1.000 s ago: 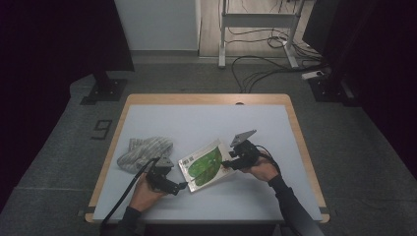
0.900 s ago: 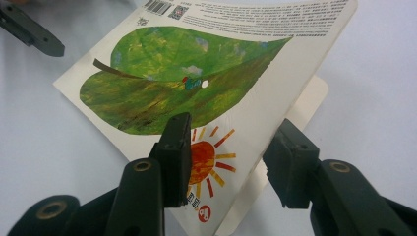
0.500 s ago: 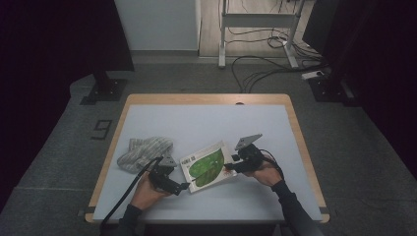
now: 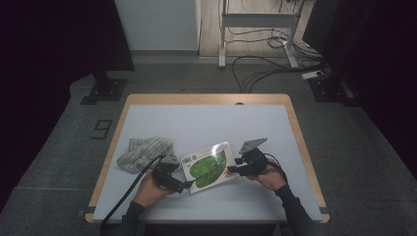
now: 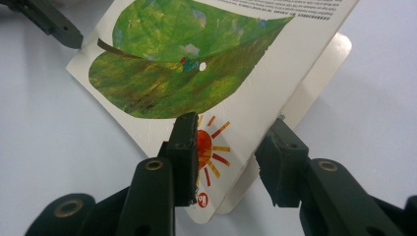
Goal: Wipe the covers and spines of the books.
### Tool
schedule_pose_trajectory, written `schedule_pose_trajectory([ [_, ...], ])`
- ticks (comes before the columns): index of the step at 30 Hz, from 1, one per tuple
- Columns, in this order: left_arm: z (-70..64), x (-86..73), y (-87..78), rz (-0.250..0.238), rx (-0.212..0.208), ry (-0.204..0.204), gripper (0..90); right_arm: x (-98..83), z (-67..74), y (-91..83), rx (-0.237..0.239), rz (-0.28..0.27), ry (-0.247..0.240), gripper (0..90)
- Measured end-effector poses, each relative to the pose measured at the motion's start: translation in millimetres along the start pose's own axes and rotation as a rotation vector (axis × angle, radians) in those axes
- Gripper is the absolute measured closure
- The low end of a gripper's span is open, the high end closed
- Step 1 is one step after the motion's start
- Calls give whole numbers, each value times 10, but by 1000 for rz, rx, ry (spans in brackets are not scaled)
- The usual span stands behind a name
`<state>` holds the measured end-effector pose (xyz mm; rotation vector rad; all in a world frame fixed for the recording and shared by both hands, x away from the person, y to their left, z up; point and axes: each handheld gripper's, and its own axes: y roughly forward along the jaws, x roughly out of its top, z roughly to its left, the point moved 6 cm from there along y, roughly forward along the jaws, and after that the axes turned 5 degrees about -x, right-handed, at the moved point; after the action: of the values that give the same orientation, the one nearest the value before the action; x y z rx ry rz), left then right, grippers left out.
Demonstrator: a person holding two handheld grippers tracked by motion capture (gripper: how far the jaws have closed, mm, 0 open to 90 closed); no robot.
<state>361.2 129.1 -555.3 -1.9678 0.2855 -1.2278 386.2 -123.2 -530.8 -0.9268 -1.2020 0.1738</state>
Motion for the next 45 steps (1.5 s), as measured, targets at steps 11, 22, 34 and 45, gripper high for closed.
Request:
schedule_pose_trajectory([
  [11,-41,98,-8,-10,-10,26,182,-51,-15,2,16,4,28,604],
  [22,-68,167,-71,-16,26,40,260,-13,-116,41,-12,12,64,399],
  [34,-59,276,-122,-28,41,52,360,84,-265,195,68,-8,167,368],
  [45,-24,426,-219,-42,78,52,482,170,-247,80,18,-53,145,477],
])
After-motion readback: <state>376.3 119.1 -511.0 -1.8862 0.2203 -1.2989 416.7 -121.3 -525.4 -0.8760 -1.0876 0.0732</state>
